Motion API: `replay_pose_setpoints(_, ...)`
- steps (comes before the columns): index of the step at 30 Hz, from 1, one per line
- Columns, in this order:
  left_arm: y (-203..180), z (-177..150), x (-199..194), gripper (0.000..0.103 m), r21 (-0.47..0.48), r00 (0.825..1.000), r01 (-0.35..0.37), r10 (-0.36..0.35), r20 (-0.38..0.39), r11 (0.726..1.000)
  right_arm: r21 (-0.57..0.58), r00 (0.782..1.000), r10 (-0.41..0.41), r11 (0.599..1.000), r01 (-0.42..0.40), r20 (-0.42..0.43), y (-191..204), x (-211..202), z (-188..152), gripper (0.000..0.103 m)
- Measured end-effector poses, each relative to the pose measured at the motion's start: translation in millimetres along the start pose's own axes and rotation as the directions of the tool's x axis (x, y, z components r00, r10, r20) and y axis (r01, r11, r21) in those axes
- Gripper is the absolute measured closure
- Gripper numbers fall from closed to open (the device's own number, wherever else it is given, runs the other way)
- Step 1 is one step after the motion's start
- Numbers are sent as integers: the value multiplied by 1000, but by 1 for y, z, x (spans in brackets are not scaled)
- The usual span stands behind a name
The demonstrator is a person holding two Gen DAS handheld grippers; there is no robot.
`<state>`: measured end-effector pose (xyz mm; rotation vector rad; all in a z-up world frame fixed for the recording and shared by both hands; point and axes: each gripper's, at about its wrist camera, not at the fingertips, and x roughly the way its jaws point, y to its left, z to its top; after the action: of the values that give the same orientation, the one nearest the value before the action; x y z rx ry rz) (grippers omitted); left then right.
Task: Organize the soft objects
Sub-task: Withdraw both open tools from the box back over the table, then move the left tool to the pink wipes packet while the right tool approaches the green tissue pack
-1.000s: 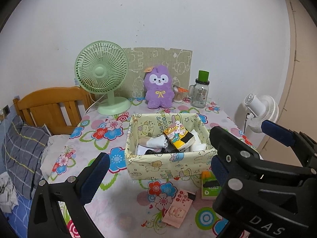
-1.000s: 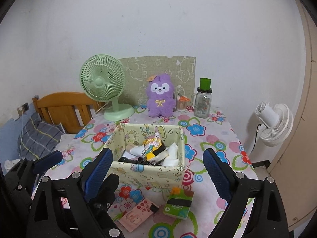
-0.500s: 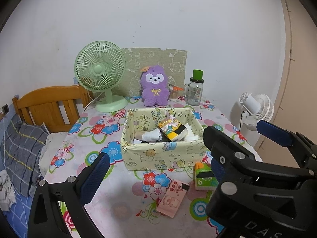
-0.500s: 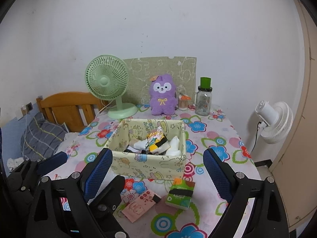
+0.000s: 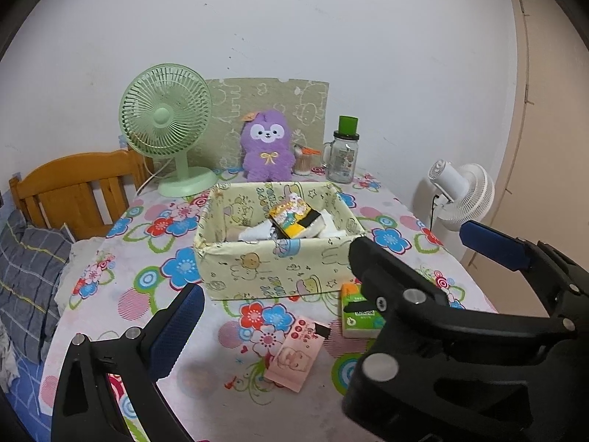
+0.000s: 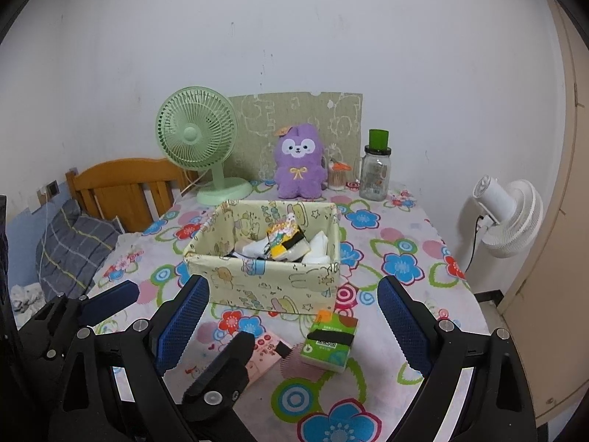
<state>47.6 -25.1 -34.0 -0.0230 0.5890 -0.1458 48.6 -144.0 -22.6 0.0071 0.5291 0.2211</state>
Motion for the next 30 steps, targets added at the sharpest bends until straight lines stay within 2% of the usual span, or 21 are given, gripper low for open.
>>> replay_pose_setpoints(26,-4,-24,37,2,25,998,-13,15,-57,1000,27,997,-1,1000,3,-83,-11,41,-33,8)
replay_pose_setpoints(30,-6,-31,47,2,31,996,-41,44,-76,999,23,995,-12,1000,14,-95,-14,49,-39,8)
